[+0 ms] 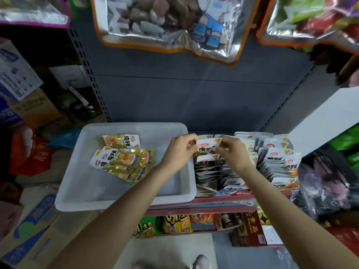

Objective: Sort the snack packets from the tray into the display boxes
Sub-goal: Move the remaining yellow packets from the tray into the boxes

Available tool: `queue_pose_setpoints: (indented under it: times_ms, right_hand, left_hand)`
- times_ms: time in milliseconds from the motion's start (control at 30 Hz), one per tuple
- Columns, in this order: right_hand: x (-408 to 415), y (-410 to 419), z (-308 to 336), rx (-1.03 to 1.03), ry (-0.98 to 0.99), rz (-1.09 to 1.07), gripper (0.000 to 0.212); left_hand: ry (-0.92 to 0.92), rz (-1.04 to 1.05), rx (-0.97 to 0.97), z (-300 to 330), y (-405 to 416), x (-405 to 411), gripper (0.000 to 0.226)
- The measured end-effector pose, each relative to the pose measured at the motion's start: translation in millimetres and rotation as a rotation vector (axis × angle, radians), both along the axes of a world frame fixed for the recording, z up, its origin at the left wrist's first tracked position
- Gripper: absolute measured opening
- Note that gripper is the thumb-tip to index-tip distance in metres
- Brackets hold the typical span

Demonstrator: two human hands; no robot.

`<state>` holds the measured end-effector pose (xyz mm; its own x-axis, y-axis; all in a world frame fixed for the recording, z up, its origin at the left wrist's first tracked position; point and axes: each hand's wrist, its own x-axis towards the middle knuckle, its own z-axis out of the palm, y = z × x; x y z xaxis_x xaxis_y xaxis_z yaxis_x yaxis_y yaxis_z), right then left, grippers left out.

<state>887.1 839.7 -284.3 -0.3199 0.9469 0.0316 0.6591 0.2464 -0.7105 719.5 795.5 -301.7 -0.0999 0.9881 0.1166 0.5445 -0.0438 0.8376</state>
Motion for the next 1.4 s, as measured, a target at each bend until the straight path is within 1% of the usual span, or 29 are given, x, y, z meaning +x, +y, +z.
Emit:
queue_pose_setpoints:
  times_ms: [33,67,100,167,233,333,400,467,533,600,700,767,833,933,1033,1067,1133,1167,1233,1267,1300,1333,1400]
  right_hand:
    - [-0.9,-0.9,0.9,0.018,0.020,0.009,0.011]
    - [-2.2,-1.4,2.1,0.043,0.064,0.018,0.005]
    - [-3.2,-1.8,3.6,0.077,0.100,0.025,0.007]
    - [-4.0,-1.0,4.9,0.176,0.073,0.048,0.005]
    - [-4.1,1.0,3.0,0.235,-0.043,0.080,0.006]
    - [-5.9,4.4,-10.1,0.204,-0.268,0.117,0.012]
    - [-9.0,2.5,-15.2,0.195,-0.361,0.102,0.014]
    - [-14.9,-0.7,-17.1,0.245,-0.378,0.100,0.014]
    - [-25.6,-6.2,-14.3,0.264,-0.322,0.128,0.020]
    - [-41.7,-14.0,-10.3,0.250,-0.250,0.185,0.021]
    - [-73.9,-26.8,-14.2,0.165,-0.243,0.305,0.026]
    - [-99.2,-34.6,-22.2,0.065,-0.274,0.364,0.030]
    - [-126.3,-41.5,-34.0,-0.018,-0.336,0.434,0.031]
    - [-166.0,-52.5,-57.9,-0.119,-0.414,0.504,0.035]
    - [-197.9,-62.9,-75.6,-0.199,-0.487,0.565,0.051]
    - [-206.0,-65.9,-76.7,-0.243,-0.487,0.580,0.058]
    - [-218.6,-68.2,-83.6,-0.304,-0.464,0.600,0.067]
    - [-224.0,-69.1,-87.6,-0.310,-0.490,0.614,0.068]
    - [-229.6,-71.1,-96.7,-0.316,-0.547,0.596,0.065]
    - [-229.2,-72.7,-99.0,-0.323,-0.568,0.580,0.057]
    - [-226.7,-72.8,-102.6,-0.298,-0.605,0.600,0.048]
    - [-223.1,-73.4,-103.5,-0.280,-0.663,0.631,0.043]
    - [-212.0,-71.8,-108.4,-0.273,-0.732,0.655,0.045]
  left_hand:
    - [0.048,0.014,0.002,-1.2,0.7,-0.5,0.007]
    - [0.085,0.031,0.014,-1.7,1.6,-1.0,0.007]
    - [0.103,0.050,0.043,-1.6,2.0,-0.9,0.007]
    - [0.083,0.071,0.141,1.8,1.1,0.8,0.007]
    - [0.090,0.042,0.184,1.8,0.5,2.4,0.006]
    - [0.198,-0.010,0.047,-10.0,1.7,3.7,0.010]
    - [0.215,-0.013,-0.028,-17.3,2.4,4.7,0.012]
    - [0.163,-0.003,-0.033,-18.7,1.1,3.5,0.008]
    - [0.068,0.052,-0.038,-17.0,-3.0,-4.2,0.010]
    - [0.007,0.150,-0.062,-21.2,-9.7,-21.4,0.010]
    - [-0.068,0.287,-0.136,-33.3,-25.8,-56.2,0.008]
    - [-0.082,0.369,-0.232,-43.1,-37.2,-79.4,0.012]
    - [-0.055,0.451,-0.349,-54.7,-48.0,-100.9,0.017]
    - [-0.161,0.540,-0.417,-70.2,-64.9,-133.1,0.021]
    - [-0.104,0.556,-0.534,-79.2,-80.7,-160.1,0.021]
    - [-0.137,0.574,-0.562,-80.8,-84.4,-166.7,0.027]
    - [-0.270,0.603,-0.580,-82.8,-89.4,-174.3,0.048]
    - [-0.340,0.629,-0.570,-82.4,-90.4,-175.8,0.049]
    - [-0.405,0.709,-0.585,-82.1,-90.0,-177.7,0.038]
    - [-0.428,0.760,-0.580,-84.4,-89.1,-180.2,0.036]
    - [-0.445,0.808,-0.568,-85.6,-87.6,-182.0,0.035]
    - [-0.464,0.843,-0.562,-85.1,-86.3,-183.3,0.036]
    - [-0.532,0.896,-0.550,-81.7,-82.7,-183.3,0.038]
